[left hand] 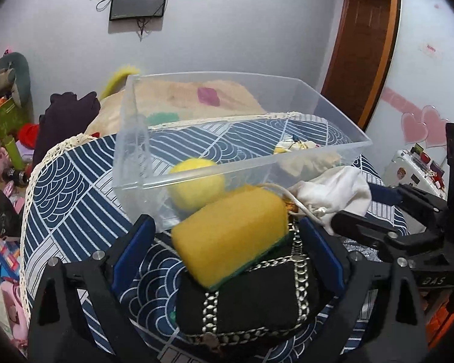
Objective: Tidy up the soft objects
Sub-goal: 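Grasp the yellow-green sponge with the left tool while the right tool grasps the white cloth, then place the sponge into the box with the left tool while the right places the white cloth, then grasp the black chain bag with the left tool while the right tool grasps the clear glove bag, then lower the chain bag into the box with the left tool while the right drops the glove bag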
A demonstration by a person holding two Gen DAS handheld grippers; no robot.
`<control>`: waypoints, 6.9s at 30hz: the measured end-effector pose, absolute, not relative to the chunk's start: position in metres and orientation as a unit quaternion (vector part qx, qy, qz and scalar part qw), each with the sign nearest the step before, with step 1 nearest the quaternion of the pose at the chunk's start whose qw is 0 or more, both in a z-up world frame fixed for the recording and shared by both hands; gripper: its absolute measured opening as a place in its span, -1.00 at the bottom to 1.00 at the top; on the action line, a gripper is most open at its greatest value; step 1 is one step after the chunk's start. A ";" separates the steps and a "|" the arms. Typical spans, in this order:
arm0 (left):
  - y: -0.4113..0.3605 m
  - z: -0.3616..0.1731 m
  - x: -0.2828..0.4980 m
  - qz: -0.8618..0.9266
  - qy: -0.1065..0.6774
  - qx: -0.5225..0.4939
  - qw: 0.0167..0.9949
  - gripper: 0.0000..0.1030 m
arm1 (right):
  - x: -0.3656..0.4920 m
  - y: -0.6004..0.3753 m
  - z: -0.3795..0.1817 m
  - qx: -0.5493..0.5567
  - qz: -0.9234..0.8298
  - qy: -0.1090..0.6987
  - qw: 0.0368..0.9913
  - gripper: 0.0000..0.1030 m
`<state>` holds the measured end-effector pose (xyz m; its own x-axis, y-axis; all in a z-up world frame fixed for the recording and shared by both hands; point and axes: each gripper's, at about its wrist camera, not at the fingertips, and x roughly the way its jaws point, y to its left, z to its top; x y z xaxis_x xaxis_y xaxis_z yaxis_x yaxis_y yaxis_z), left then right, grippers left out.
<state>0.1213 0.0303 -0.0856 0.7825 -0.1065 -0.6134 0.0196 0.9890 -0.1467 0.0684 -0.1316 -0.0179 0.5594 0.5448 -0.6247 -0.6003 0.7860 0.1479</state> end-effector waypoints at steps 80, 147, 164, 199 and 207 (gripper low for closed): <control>0.040 -0.020 0.162 -0.022 0.300 -0.030 0.953 0.56 | 0.092 -0.133 0.023 -0.109 0.273 0.289 0.911 -0.43; 0.052 -0.019 0.053 -0.038 0.221 -0.081 0.971 -0.34 | 0.040 -0.180 0.033 -0.015 0.282 0.266 0.922 -0.52; 0.059 -0.005 0.125 0.003 0.216 -0.068 0.974 -0.34 | 0.076 -0.132 0.065 -0.044 0.288 0.213 0.933 -0.52; 0.059 -0.032 0.147 0.015 0.268 -0.047 0.962 0.75 | 0.089 -0.116 0.036 -0.070 0.268 0.259 0.925 0.47; 0.055 -0.021 0.108 0.014 0.242 -0.041 0.969 0.94 | 0.065 -0.135 0.051 -0.060 0.274 0.231 0.932 0.48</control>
<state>0.1080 0.0554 -0.0208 0.8821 0.0068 -0.4710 -0.0463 0.9963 -0.0723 0.0651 -0.1348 0.0506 0.7430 0.4832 -0.4631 -0.5390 0.8422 0.0140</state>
